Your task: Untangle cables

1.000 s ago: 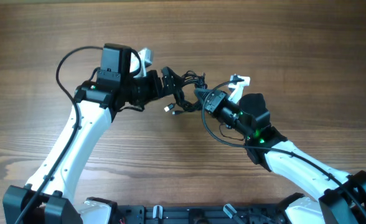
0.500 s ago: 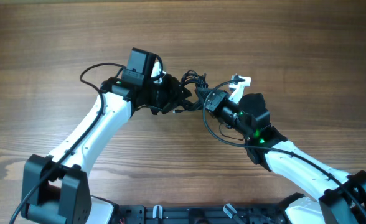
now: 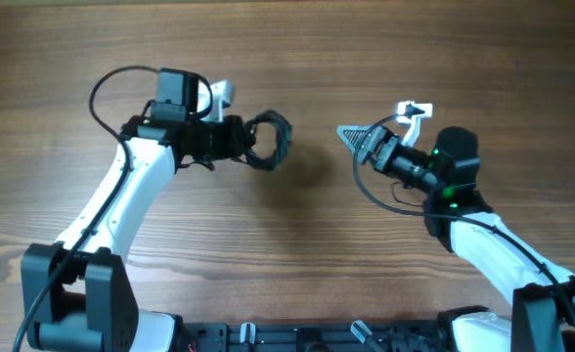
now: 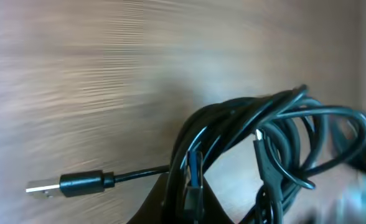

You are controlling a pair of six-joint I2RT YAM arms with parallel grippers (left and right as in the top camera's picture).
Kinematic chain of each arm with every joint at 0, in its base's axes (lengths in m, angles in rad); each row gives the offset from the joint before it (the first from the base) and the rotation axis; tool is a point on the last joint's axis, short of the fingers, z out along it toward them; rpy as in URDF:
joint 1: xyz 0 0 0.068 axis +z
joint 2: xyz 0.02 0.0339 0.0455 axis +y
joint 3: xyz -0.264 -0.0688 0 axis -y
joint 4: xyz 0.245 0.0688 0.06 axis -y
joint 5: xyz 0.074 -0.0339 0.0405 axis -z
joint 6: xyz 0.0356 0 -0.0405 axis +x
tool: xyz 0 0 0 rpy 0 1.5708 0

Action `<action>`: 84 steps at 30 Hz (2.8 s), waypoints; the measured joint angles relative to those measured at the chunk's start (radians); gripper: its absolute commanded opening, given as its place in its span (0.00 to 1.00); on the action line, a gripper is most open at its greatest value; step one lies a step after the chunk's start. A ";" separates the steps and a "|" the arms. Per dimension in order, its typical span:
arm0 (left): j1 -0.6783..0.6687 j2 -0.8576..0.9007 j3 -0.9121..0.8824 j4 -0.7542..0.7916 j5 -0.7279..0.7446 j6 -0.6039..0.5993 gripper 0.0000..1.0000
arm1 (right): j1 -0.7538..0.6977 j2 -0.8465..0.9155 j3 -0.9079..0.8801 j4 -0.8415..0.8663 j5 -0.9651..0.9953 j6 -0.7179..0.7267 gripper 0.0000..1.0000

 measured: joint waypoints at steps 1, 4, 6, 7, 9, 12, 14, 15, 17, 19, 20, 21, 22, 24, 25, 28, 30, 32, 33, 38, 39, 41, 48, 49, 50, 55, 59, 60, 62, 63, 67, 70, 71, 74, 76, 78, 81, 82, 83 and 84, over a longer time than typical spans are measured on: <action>0.004 0.000 0.000 -0.005 0.048 0.140 0.04 | -0.005 0.000 0.000 0.000 -0.052 -0.008 0.84; 0.012 0.000 0.000 -0.025 0.280 0.385 0.04 | -0.004 0.000 0.000 -0.010 -0.142 -0.013 0.82; 0.013 0.000 0.000 -0.039 0.379 0.528 0.04 | -0.004 0.000 0.000 -0.032 -0.176 -0.013 0.71; 0.013 0.000 0.000 -0.040 0.411 0.573 0.04 | -0.004 0.000 0.000 -0.041 -0.183 -0.014 0.63; 0.013 0.000 0.000 -0.041 0.454 0.637 0.04 | -0.004 0.000 0.000 -0.047 -0.199 -0.016 0.58; 0.013 0.000 0.000 -0.043 0.477 0.707 0.04 | 0.002 0.000 0.000 -0.049 -0.203 -0.002 0.51; 0.013 0.000 0.000 -0.049 0.481 0.772 0.04 | 0.027 0.000 0.000 -0.049 -0.203 0.006 0.43; 0.013 0.000 0.000 -0.049 0.480 0.807 0.04 | 0.042 0.000 0.000 -0.048 -0.202 0.015 0.43; 0.013 0.000 0.000 -0.050 0.479 0.842 0.04 | 0.063 0.000 0.000 -0.040 -0.196 0.050 0.38; 0.013 0.000 0.000 -0.063 0.460 0.861 0.04 | 0.095 0.000 0.000 -0.024 -0.171 0.113 0.30; 0.013 0.000 0.000 -0.068 0.450 0.865 0.04 | 0.108 0.000 0.000 -0.019 -0.156 0.144 0.20; 0.014 0.000 0.000 -0.073 0.432 0.869 0.04 | 0.139 0.000 0.000 -0.002 -0.111 0.209 0.16; 0.014 0.000 0.000 -0.075 0.426 0.872 0.04 | 0.154 0.000 0.000 0.005 -0.085 0.241 0.14; 0.014 0.000 0.000 -0.078 0.400 0.872 0.04 | 0.200 0.000 0.000 0.008 -0.014 0.313 0.12; 0.014 0.000 0.000 -0.082 0.381 0.873 0.04 | 0.214 0.000 0.000 0.008 0.007 0.331 0.10; 0.014 0.000 0.000 -0.083 0.349 0.873 0.04 | 0.229 0.000 0.000 0.008 0.062 0.372 0.05; 0.014 0.000 0.000 -0.083 0.339 0.872 0.04 | 0.231 0.000 0.000 0.008 0.103 0.419 0.04; 0.006 0.000 0.000 -0.082 0.335 0.867 0.04 | 0.241 0.000 0.000 0.008 0.145 0.455 0.04; -0.004 0.000 0.000 -0.080 0.334 0.861 0.04 | 0.264 0.000 0.000 0.008 0.173 0.473 0.05; -0.069 0.000 0.000 -0.027 0.329 0.796 0.04 | 0.397 0.000 0.000 0.008 0.332 0.547 0.04; -0.079 0.000 0.000 -0.013 0.326 0.781 0.04 | 0.413 0.000 0.000 0.005 0.364 0.565 0.05; -0.102 0.000 0.000 0.021 0.311 0.733 0.04 | 0.436 0.000 -0.001 -0.004 0.436 0.603 0.13; -0.046 0.001 0.003 0.030 -0.030 0.360 0.04 | 0.304 0.000 -0.001 -0.216 0.524 0.491 0.61; 0.001 0.001 0.003 0.034 -0.080 0.305 0.04 | 0.293 0.000 -0.001 -0.202 0.509 0.473 0.61; 0.022 0.001 0.003 0.040 -0.095 0.230 0.04 | 0.288 0.000 -0.002 -0.171 0.482 0.434 0.61; 0.043 0.001 0.003 0.050 -0.136 -0.190 0.04 | 0.298 0.000 -0.001 -0.092 0.286 0.188 0.56; -0.047 0.001 0.003 0.050 -0.211 -0.349 0.04 | 0.382 0.000 -0.001 -0.076 0.277 0.129 0.50; -0.079 0.001 0.003 0.050 -0.231 -0.369 0.04 | 0.396 0.000 -0.001 -0.074 0.285 0.126 0.50; -0.143 0.001 0.003 0.050 -0.285 -0.396 0.04 | 0.406 0.000 -0.001 -0.074 0.298 0.122 0.45; -0.170 0.001 0.003 0.050 -0.308 -0.410 0.04 | 0.408 0.000 -0.001 -0.074 0.304 0.122 0.40; -0.262 0.001 0.003 0.056 -0.396 -0.454 0.04 | 0.420 0.000 -0.001 -0.115 0.362 0.132 0.11; -0.306 0.001 0.003 0.057 -0.424 -0.461 0.04 | 0.420 0.000 -0.001 -0.138 0.375 0.130 0.05; -0.309 0.001 0.003 0.052 -0.426 -0.461 0.04 | 0.420 0.000 -0.001 -0.152 0.375 0.129 0.04; -0.282 -0.001 0.003 0.038 -0.423 -0.468 0.04 | 0.420 0.000 -0.001 -0.161 0.338 0.113 0.04; -0.229 -0.039 0.002 0.034 -0.422 -0.503 0.04 | 0.420 0.000 0.000 -0.211 0.265 0.074 0.05; -0.175 -0.119 0.002 0.033 -0.420 -0.526 0.04 | 0.405 0.000 0.001 -0.307 0.212 0.053 0.05; -0.137 -0.222 0.002 0.009 -0.420 -0.536 0.04 | 0.337 -0.019 0.001 -0.422 0.152 0.023 0.05; -0.135 -0.243 0.002 -0.002 -0.420 -0.537 0.04 | 0.316 -0.031 0.001 -0.439 0.135 0.011 0.05; -0.135 -0.252 0.002 -0.021 -0.420 -0.537 0.04 | 0.303 -0.056 0.001 -0.473 0.118 -0.006 0.05; -0.135 -0.253 0.002 -0.035 -0.420 -0.537 0.04 | 0.300 -0.082 0.001 -0.505 0.108 -0.022 0.04</action>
